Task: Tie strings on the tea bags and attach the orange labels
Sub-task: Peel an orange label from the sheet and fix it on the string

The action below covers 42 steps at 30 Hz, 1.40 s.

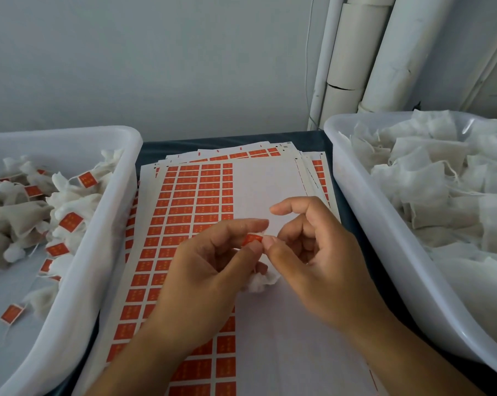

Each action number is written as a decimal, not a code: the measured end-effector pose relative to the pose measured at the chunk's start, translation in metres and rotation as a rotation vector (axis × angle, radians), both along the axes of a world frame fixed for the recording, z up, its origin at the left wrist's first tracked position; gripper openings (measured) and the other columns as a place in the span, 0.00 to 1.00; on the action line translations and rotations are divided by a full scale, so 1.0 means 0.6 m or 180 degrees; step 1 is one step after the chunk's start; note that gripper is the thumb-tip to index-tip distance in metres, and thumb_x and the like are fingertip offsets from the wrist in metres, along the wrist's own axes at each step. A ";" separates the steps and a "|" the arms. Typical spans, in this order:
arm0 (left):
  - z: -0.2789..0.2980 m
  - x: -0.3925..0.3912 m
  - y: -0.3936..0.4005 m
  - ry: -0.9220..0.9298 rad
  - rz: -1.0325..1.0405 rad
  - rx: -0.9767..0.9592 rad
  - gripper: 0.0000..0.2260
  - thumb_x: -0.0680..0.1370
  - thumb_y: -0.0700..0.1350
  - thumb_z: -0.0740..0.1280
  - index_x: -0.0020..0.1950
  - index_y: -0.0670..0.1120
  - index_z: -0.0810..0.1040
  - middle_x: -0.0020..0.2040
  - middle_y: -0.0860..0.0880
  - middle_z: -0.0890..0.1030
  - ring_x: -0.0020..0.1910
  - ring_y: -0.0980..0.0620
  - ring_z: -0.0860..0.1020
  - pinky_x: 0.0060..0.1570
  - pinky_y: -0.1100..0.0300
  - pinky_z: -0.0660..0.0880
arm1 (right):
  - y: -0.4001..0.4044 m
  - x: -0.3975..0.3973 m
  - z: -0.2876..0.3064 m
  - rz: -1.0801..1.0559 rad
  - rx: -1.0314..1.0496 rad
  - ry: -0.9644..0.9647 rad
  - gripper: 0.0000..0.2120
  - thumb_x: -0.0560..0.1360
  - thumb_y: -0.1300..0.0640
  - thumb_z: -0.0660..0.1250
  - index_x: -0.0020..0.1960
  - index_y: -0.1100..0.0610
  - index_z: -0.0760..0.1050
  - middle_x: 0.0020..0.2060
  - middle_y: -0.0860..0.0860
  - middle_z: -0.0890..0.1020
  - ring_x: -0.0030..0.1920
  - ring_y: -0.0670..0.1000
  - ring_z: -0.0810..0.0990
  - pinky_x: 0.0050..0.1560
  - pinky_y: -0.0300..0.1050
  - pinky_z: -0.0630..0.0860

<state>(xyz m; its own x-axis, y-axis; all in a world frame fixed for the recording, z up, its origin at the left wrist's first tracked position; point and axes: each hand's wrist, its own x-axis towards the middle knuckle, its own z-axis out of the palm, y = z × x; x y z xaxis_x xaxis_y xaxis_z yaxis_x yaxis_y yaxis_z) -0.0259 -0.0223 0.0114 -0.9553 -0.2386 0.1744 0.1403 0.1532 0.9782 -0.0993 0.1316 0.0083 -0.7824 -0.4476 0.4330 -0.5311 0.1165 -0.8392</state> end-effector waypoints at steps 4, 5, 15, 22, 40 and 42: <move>-0.001 0.000 0.000 0.0111 0.0042 -0.0009 0.16 0.77 0.48 0.67 0.65 0.55 0.78 0.40 0.49 0.85 0.41 0.46 0.86 0.40 0.63 0.82 | 0.002 -0.004 0.000 -0.0186 0.0357 -0.0255 0.18 0.75 0.38 0.69 0.62 0.40 0.72 0.40 0.38 0.82 0.40 0.44 0.84 0.36 0.34 0.79; -0.001 0.000 -0.001 0.0136 0.0054 -0.0019 0.16 0.77 0.47 0.67 0.65 0.55 0.78 0.40 0.50 0.85 0.41 0.47 0.86 0.39 0.63 0.82 | 0.003 -0.006 0.001 -0.0169 0.0446 -0.0399 0.19 0.75 0.34 0.68 0.62 0.39 0.73 0.42 0.37 0.82 0.40 0.44 0.84 0.37 0.35 0.80; 0.002 0.000 0.003 0.0022 -0.0033 -0.0051 0.17 0.77 0.48 0.67 0.66 0.55 0.76 0.42 0.52 0.86 0.42 0.49 0.86 0.41 0.64 0.81 | 0.009 -0.014 0.006 0.0299 0.0073 -0.0981 0.02 0.78 0.51 0.71 0.47 0.44 0.83 0.43 0.43 0.86 0.46 0.48 0.84 0.40 0.39 0.81; 0.002 0.001 0.012 0.0006 -0.0031 -0.0030 0.17 0.77 0.49 0.67 0.67 0.54 0.76 0.41 0.52 0.86 0.40 0.50 0.86 0.40 0.65 0.81 | 0.005 -0.011 0.000 0.0226 0.0277 -0.0754 0.08 0.77 0.43 0.67 0.51 0.45 0.80 0.44 0.41 0.84 0.51 0.48 0.84 0.47 0.43 0.83; -0.006 -0.005 0.028 -0.0151 0.0627 0.0035 0.17 0.79 0.47 0.70 0.66 0.58 0.74 0.44 0.56 0.85 0.38 0.53 0.86 0.33 0.64 0.81 | -0.015 0.010 -0.008 -0.0208 0.0228 -0.0494 0.12 0.75 0.40 0.61 0.50 0.44 0.76 0.43 0.38 0.82 0.50 0.40 0.82 0.48 0.30 0.79; -0.005 -0.005 0.031 -0.0243 0.0683 0.0026 0.18 0.78 0.49 0.71 0.67 0.59 0.72 0.47 0.59 0.83 0.38 0.56 0.86 0.32 0.63 0.81 | -0.014 0.010 -0.007 -0.0243 0.0211 -0.0512 0.12 0.75 0.39 0.61 0.50 0.45 0.77 0.43 0.38 0.82 0.49 0.39 0.82 0.47 0.30 0.78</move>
<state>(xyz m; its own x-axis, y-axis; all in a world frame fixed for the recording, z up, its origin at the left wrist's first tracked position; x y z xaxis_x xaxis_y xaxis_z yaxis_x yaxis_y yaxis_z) -0.0291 -0.0038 0.0084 -0.8929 -0.4388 0.1007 0.0308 0.1635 0.9861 -0.0931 0.1230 0.0040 -0.8719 -0.4076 0.2713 -0.3783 0.2092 -0.9017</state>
